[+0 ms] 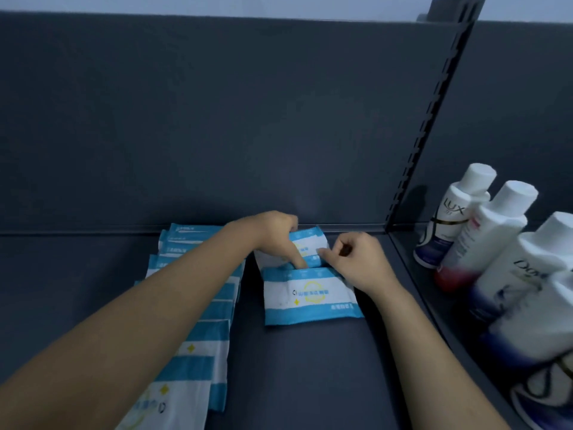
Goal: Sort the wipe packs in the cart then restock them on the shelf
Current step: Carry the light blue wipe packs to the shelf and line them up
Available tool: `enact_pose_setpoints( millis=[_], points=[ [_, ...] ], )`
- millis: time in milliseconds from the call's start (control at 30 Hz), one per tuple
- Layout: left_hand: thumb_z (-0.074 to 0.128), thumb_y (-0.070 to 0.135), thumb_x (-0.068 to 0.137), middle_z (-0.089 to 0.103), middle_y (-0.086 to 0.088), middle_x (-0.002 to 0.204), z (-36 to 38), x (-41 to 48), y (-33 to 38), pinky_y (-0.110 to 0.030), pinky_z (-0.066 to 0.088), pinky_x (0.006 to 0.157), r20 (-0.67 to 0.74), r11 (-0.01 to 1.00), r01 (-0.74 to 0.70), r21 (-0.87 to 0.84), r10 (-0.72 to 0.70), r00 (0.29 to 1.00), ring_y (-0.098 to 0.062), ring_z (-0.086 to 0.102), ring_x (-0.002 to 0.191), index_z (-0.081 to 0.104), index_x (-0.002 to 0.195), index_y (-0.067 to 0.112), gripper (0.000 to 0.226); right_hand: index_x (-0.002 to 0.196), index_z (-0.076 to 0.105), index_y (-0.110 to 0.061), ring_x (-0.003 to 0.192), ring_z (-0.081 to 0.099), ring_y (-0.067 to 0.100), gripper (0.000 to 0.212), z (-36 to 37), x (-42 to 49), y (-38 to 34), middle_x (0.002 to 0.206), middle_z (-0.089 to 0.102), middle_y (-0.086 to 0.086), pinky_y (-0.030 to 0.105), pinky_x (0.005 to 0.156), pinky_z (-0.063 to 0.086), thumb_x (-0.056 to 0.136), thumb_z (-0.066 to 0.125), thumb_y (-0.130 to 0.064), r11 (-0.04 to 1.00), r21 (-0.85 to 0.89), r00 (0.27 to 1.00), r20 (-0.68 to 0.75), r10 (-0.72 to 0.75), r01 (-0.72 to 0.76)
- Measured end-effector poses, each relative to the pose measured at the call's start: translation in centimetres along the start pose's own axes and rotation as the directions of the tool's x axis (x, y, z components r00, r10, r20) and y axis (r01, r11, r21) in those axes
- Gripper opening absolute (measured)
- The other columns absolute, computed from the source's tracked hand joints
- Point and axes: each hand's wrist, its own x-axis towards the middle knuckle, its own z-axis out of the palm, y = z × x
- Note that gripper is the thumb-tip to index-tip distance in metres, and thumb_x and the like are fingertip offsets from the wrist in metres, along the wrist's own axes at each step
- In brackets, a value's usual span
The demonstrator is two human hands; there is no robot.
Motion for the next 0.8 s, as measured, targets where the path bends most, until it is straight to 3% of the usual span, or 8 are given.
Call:
enact_pose_setpoints(
  millis=[100, 200, 300, 367, 433, 633, 733, 800],
  points=[
    [0.081, 0.052, 0.059, 0.055, 0.006, 0.074, 0.2, -0.1, 0.3, -0.029, 0.040, 0.060, -0.121, 0.980, 0.013, -0.197, -0.038, 0.992, -0.015, 0.052, 0.068, 0.050, 0.074, 0.016, 0.051, 0.074, 0.060, -0.020, 0.070, 0.058, 0.009, 0.022, 0.1, 0.1, 0.0, 0.080, 0.063, -0.004, 0.025, 0.066, 0.046, 0.082, 0.069, -0.038, 0.993, 0.089, 0.981, -0.187, -0.054, 0.071],
    [0.080, 0.025, 0.071, 0.059, -0.008, 0.067, 0.1, -0.4, 0.5, -0.026, 0.040, 0.054, -0.269, 0.786, -0.091, -0.612, -0.098, 0.958, -0.017, 0.052, 0.060, 0.056, 0.072, 0.006, 0.031, 0.092, 0.059, -0.019, 0.073, 0.057, 0.004, 0.016, -0.1, 0.3, -0.7, 0.092, 0.060, -0.003, 0.013, 0.070, 0.045, 0.085, 0.068, -0.031, 0.947, 0.315, 0.932, -0.359, 0.052, 0.069],
    [0.069, 0.020, 0.086, 0.070, -0.016, 0.087, -0.1, -1.9, 1.1, -0.025, 0.051, 0.050, -0.266, 0.442, -0.194, -0.876, -0.107, 0.958, -0.025, 0.065, 0.065, 0.063, 0.106, 0.005, 0.025, 0.093, 0.061, -0.012, 0.067, 0.060, 0.013, 0.016, -0.3, 0.1, -1.8, 0.083, 0.064, 0.005, 0.026, 0.065, 0.051, 0.084, 0.070, -0.021, 0.675, 0.728, 0.980, -0.019, 0.198, -0.122],
    [0.064, 0.024, 0.090, 0.072, -0.012, 0.101, 0.3, -2.6, 1.4, -0.034, 0.059, 0.066, -0.211, 0.256, -0.187, -0.948, -0.066, 0.975, -0.029, 0.071, 0.082, 0.060, 0.116, 0.011, 0.030, 0.098, 0.063, -0.007, 0.070, 0.066, 0.017, 0.020, -0.7, -0.2, -2.4, 0.083, 0.070, 0.007, 0.029, 0.062, 0.053, 0.082, 0.072, -0.016, 0.589, 0.770, 0.969, 0.187, 0.160, -0.245],
    [0.065, 0.021, 0.089, 0.071, -0.009, 0.107, 0.9, -2.8, 1.6, -0.038, 0.058, 0.079, -0.200, 0.187, -0.180, -0.966, -0.093, 0.975, -0.026, 0.071, 0.092, 0.058, 0.119, 0.014, 0.032, 0.100, 0.062, -0.006, 0.069, 0.069, 0.018, 0.023, -1.1, -0.2, -2.6, 0.084, 0.072, 0.006, 0.027, 0.055, 0.053, 0.080, 0.073, -0.008, 0.571, 0.783, 0.969, 0.206, 0.133, -0.245],
    [0.083, -0.001, 0.064, 0.067, -0.002, 0.097, 0.0, -3.5, 0.1, -0.023, 0.054, 0.075, -0.488, 0.520, -0.350, -0.779, -0.152, 0.860, -0.008, 0.065, 0.083, 0.059, 0.108, 0.013, 0.052, 0.093, 0.068, -0.019, 0.069, 0.064, 0.004, 0.023, -1.6, 0.0, -2.2, 0.081, 0.070, -0.007, 0.018, 0.062, 0.051, 0.083, 0.068, 0.002, 0.811, 0.581, 0.978, 0.119, -0.170, 0.071],
    [0.085, 0.016, 0.065, 0.064, 0.007, 0.086, -0.6, -3.8, -0.7, -0.021, 0.048, 0.065, -0.474, 0.857, -0.241, -0.456, -0.005, 0.881, -0.003, 0.058, 0.072, 0.064, 0.095, 0.018, 0.036, 0.100, 0.068, -0.021, 0.068, 0.059, 0.006, 0.030, -1.0, 0.5, -1.8, 0.086, 0.067, -0.004, 0.016, 0.065, 0.048, 0.079, 0.072, 0.000, 0.838, 0.536, 0.994, -0.029, -0.103, 0.102],
    [0.083, 0.027, 0.068, 0.064, 0.005, 0.087, 0.0, -3.4, -1.2, -0.024, 0.046, 0.066, -0.421, 0.936, -0.112, -0.334, -0.041, 0.906, -0.008, 0.057, 0.076, 0.064, 0.091, 0.018, 0.031, 0.113, 0.062, -0.018, 0.062, 0.052, 0.009, 0.040, -0.5, 0.9, -1.3, 0.089, 0.060, -0.004, 0.014, 0.061, 0.047, 0.078, 0.073, 0.000, 0.830, 0.554, 0.992, -0.128, 0.009, 0.063]
  ],
)
